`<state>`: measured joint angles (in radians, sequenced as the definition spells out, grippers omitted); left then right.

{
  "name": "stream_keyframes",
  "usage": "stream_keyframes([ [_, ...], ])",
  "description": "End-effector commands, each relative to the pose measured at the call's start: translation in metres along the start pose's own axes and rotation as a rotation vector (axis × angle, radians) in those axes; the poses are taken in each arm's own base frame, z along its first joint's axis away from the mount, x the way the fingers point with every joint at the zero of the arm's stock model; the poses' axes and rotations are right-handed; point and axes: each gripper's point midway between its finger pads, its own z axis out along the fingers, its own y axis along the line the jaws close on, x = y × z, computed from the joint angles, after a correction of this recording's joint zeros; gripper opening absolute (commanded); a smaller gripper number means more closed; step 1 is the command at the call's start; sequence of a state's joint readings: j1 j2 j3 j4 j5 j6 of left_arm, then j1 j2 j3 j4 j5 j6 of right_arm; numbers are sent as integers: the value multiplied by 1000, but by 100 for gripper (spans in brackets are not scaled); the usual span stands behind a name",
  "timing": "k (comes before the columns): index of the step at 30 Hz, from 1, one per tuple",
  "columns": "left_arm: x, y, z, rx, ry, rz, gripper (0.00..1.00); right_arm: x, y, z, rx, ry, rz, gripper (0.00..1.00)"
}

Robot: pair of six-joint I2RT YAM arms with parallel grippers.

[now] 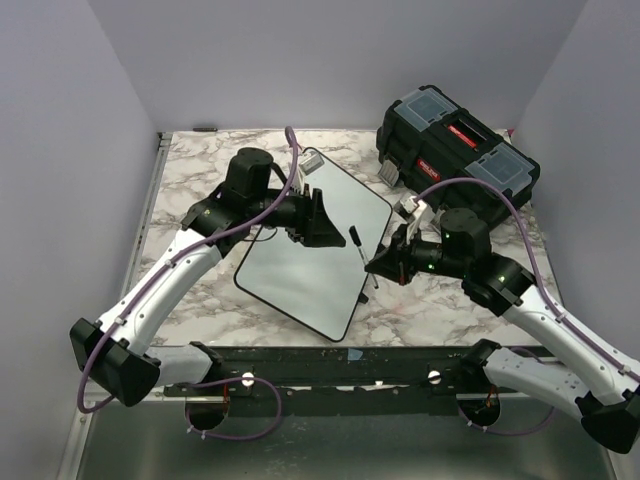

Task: Write a sentence on the whiteboard
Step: Open the whiteboard marker at the center of the board.

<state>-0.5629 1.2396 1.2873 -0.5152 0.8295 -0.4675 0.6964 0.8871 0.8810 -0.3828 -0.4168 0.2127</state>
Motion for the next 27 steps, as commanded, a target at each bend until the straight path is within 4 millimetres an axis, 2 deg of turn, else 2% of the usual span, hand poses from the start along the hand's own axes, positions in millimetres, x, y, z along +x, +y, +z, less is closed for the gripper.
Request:
stream_keyframes([
  [1,-1,-16,3,66,39,30,53,-3,13,2,-71,12,-56,1],
  [12,7,-11,20,65,100,12,48,1,21,7,-109,41,-82,1],
  [15,7,-11,22,62,105,11,48,1,21,8,-105,43,-91,1],
  [20,10,-10,23,57,124,10,40,-1,21,7,-103,38,-101,1],
  [27,15,-7,23,52,132,8,37,-1,22,7,-109,40,-108,1],
])
